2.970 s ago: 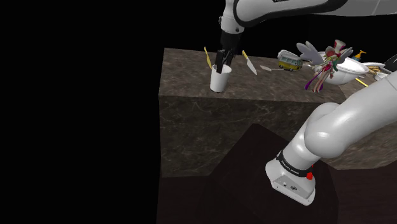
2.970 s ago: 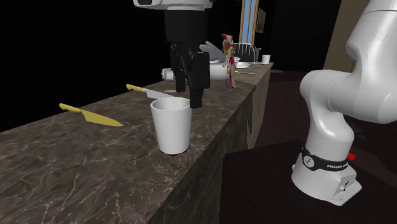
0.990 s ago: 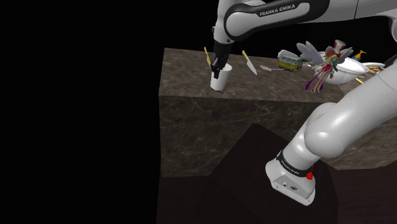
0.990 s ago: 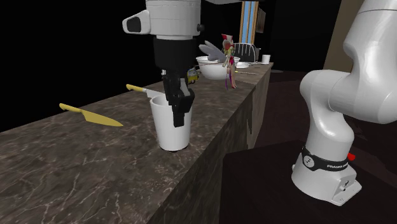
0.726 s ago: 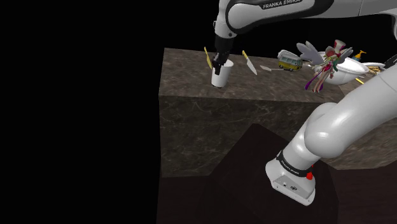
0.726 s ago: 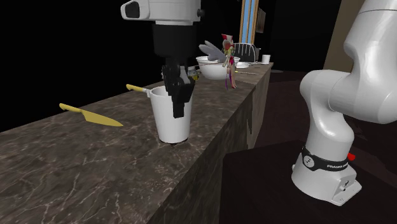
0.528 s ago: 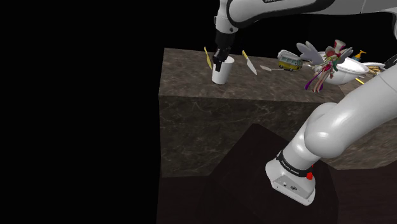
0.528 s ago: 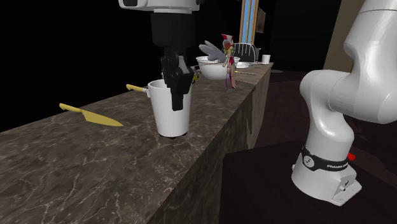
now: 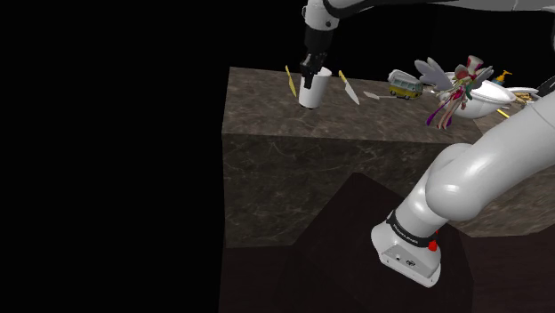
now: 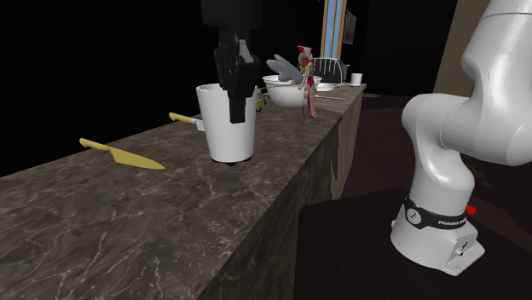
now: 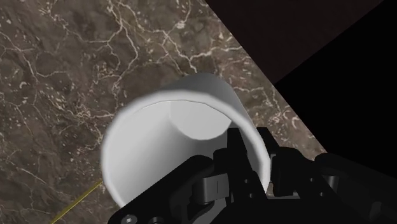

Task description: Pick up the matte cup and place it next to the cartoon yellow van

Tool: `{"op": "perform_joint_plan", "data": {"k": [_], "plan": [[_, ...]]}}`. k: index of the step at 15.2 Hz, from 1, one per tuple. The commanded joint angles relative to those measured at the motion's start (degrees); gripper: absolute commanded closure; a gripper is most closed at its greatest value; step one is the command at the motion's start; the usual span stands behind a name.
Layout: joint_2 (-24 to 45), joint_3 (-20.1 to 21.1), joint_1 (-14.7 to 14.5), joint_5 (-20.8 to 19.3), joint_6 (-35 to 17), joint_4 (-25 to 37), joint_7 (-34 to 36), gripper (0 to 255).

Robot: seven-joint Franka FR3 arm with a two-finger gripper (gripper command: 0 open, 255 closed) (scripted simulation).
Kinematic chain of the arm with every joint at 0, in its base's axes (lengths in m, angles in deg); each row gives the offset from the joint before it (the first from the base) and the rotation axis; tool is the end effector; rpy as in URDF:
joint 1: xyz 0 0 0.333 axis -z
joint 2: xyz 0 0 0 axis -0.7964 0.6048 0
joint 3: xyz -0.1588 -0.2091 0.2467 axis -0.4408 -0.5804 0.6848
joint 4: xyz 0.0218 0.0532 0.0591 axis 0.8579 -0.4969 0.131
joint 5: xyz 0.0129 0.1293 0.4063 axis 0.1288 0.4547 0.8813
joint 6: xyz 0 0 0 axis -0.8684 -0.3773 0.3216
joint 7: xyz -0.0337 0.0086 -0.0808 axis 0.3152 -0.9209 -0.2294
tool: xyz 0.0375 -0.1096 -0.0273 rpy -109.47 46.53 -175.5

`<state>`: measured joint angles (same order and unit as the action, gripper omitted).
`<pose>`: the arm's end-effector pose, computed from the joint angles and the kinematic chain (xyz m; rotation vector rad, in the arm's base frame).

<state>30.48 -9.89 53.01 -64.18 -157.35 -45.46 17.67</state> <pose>0.4927 -0.0063 0.5717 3.0464 0.1649 -0.0032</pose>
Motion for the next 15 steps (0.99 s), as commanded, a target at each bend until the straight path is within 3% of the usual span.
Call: {"op": "perform_joint_plan", "data": {"k": [1,15], "plan": [[0.10,0.08,-0.04,0.06,1.76,1.86,-0.04,255],[1.59,0.21,-0.05,0.17,12.57,14.19,-0.87,255]]}}
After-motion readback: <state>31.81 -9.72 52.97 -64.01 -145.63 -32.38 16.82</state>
